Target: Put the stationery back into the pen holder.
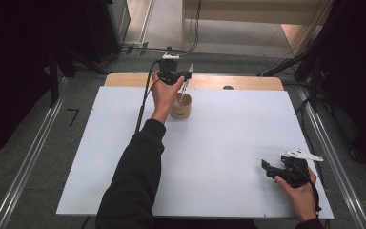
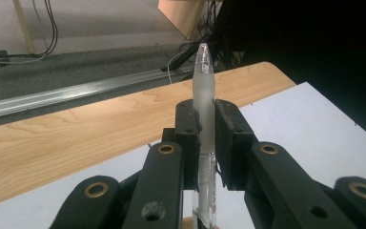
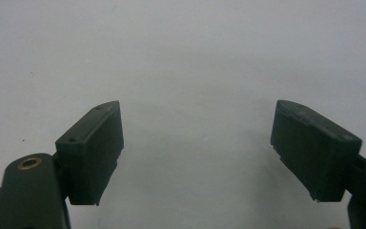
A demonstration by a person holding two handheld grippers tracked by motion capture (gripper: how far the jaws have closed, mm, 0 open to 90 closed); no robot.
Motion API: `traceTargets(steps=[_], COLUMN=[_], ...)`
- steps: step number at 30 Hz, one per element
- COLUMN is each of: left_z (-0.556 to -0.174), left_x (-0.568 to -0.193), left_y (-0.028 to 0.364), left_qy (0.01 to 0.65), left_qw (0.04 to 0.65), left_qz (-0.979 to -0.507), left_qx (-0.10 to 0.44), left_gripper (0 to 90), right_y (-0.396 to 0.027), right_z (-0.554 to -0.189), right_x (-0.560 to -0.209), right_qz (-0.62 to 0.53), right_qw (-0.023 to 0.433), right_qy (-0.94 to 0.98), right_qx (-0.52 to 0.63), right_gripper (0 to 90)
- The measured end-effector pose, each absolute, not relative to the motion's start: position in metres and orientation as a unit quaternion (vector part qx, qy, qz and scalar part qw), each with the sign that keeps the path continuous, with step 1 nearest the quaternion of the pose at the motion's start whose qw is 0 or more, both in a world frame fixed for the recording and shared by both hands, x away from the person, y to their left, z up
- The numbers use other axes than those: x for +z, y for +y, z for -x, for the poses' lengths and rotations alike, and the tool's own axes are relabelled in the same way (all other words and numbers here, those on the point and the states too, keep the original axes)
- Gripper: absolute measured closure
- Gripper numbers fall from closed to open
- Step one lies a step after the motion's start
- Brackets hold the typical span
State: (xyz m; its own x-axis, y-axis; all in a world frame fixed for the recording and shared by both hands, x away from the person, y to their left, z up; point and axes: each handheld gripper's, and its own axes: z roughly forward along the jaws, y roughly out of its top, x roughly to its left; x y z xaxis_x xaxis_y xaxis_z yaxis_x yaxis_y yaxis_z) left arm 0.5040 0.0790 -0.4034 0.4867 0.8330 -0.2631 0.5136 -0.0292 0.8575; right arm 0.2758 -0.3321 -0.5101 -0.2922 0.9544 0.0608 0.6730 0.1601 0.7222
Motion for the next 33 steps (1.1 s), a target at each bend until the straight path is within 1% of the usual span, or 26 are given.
traceTargets(steps=[7, 16, 33], left_z=[-0.506, -0.504, -0.494], left_x=[-0.408, -0.414, -0.434], left_y=[0.078, 0.075, 0.084], left_qy=[0.481, 0.471, 0.467], left_qw=[0.501, 0.504, 0.514], left_qz=[-0.701, -0.701, -0.695], left_qx=[0.163, 0.181, 0.187], left_gripper=[81.0, 80.9, 80.8], right_y=[-0.332, -0.333, -0.33], right_z=[-0.276, -0.276, -0.277], right_x=[-0.511, -0.511, -0.512], right_qz=[-0.555, -0.555, -0.552], right_qw=[0.21, 0.209, 0.209], right_qy=[0.733, 0.733, 0.737], right_qx=[0.332, 0.332, 0.328], right_gripper=[16.5, 16.6, 16.5])
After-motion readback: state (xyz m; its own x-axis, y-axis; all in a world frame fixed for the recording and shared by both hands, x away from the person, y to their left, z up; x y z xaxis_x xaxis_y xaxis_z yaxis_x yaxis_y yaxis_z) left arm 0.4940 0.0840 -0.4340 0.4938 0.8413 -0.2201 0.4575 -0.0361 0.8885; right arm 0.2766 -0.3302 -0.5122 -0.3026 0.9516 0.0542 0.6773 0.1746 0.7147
